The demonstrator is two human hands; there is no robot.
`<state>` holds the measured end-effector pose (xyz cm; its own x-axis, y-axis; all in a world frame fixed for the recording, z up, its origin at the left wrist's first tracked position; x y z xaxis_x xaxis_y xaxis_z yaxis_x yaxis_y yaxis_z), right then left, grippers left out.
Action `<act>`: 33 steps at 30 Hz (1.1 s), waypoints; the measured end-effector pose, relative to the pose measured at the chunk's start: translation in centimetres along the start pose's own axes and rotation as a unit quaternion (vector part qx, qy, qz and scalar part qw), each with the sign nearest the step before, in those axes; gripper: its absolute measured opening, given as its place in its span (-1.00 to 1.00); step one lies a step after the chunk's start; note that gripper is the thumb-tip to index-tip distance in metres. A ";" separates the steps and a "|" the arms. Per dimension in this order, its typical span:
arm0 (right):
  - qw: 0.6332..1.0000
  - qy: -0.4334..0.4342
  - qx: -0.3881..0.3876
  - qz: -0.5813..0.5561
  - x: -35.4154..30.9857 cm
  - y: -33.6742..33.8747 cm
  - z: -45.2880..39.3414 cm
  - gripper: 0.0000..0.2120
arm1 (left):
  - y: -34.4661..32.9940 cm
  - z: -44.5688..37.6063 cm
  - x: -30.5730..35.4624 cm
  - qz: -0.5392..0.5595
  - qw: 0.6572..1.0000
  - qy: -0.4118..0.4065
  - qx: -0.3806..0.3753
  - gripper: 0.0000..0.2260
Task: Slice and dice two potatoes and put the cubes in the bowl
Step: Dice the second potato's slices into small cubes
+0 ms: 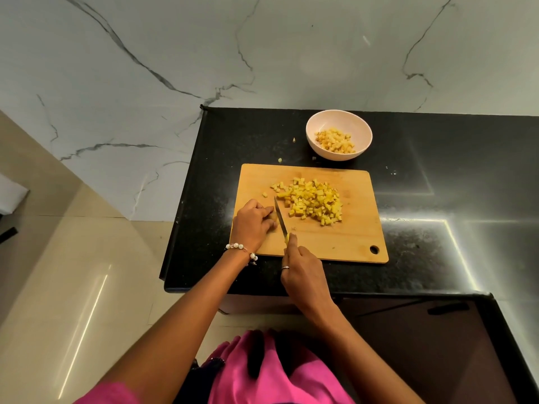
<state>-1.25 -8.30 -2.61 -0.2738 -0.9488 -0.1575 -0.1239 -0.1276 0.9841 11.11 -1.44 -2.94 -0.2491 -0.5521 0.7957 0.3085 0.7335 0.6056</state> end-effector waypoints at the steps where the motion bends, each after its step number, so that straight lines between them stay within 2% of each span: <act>1: 1.000 0.006 -0.007 0.013 -0.1 0.0 -0.1 -0.53 | 0.0 -0.1 -0.1 0.001 1.000 0.001 0.000 -0.65; 8: 0.991 0.033 0.005 0.129 -0.6 -0.2 -1.2 -0.43 | 0.4 -0.3 -0.3 0.034 0.999 -0.001 0.023 -0.65; 16: 0.989 0.044 -0.022 0.139 -0.3 -0.9 1.4 -0.32 | 0.5 -0.1 -0.4 0.031 0.999 0.005 0.035 -0.66; 23: 0.992 0.030 -0.037 0.121 0.0 -0.8 2.6 -0.37 | 0.6 0.0 -0.6 0.043 0.998 0.010 0.038 -0.65; 27: 0.996 0.014 -0.015 0.088 0.5 0.6 2.3 -0.58 | 0.5 0.1 -0.5 0.056 0.998 0.005 0.037 -0.65; 33: 0.998 0.030 -0.005 0.052 0.2 1.3 1.0 -0.55 | 0.5 0.2 -0.9 0.070 0.997 0.007 0.026 -0.64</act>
<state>-2.37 -8.36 -1.43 -0.2277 -0.9725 -0.0490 -0.0872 -0.0297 0.9957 11.26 -0.49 -3.37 -0.1933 -0.4477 0.8730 0.2913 0.8235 0.4868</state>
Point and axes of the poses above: each hand's wrist, its own z-axis away from the middle knuckle, its own y-axis out of the back of the hand, x = y × z, the point moved 10 cm from there along -z, towards the middle knuckle, and after that the axes turned 15 degrees about z, right-handed, at the moved point
